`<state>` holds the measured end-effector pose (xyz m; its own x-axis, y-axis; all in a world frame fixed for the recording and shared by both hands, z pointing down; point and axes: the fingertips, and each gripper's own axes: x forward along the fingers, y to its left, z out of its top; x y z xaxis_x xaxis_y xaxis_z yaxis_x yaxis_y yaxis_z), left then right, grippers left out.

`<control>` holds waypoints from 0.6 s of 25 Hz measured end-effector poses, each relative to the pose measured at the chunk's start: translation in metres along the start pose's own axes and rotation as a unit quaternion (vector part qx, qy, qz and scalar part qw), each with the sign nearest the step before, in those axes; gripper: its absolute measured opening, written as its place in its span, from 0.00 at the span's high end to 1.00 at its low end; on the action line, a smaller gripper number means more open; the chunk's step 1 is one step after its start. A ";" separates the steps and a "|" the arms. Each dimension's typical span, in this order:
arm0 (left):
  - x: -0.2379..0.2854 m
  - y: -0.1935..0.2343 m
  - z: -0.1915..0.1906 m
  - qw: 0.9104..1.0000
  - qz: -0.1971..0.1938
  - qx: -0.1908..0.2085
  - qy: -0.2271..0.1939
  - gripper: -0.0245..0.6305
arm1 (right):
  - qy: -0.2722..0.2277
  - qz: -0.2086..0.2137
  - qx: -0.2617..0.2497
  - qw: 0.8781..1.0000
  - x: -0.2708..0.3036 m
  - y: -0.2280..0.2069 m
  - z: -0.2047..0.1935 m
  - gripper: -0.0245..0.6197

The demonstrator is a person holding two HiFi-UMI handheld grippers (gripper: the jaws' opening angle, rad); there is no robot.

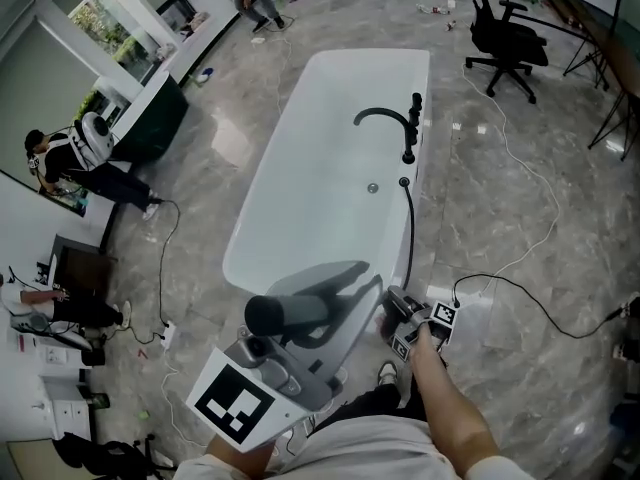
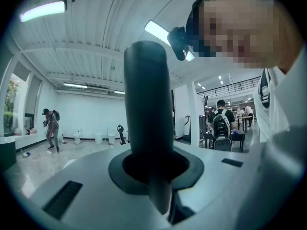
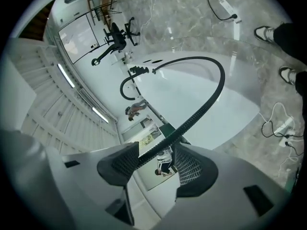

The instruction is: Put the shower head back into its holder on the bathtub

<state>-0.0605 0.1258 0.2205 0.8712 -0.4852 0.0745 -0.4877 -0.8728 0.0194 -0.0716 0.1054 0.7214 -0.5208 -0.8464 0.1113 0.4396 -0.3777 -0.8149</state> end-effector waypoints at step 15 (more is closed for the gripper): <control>-0.024 0.007 0.043 0.999 -0.011 -0.004 -0.044 0.88 | 0.004 -0.028 0.041 0.999 0.042 -0.040 0.013 0.63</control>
<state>-0.0821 0.1291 0.1764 0.8830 -0.4691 -0.0138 -0.4686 -0.8829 0.0291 -0.1011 0.0803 0.7656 -0.5514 -0.8206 0.1500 0.4677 -0.4530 -0.7590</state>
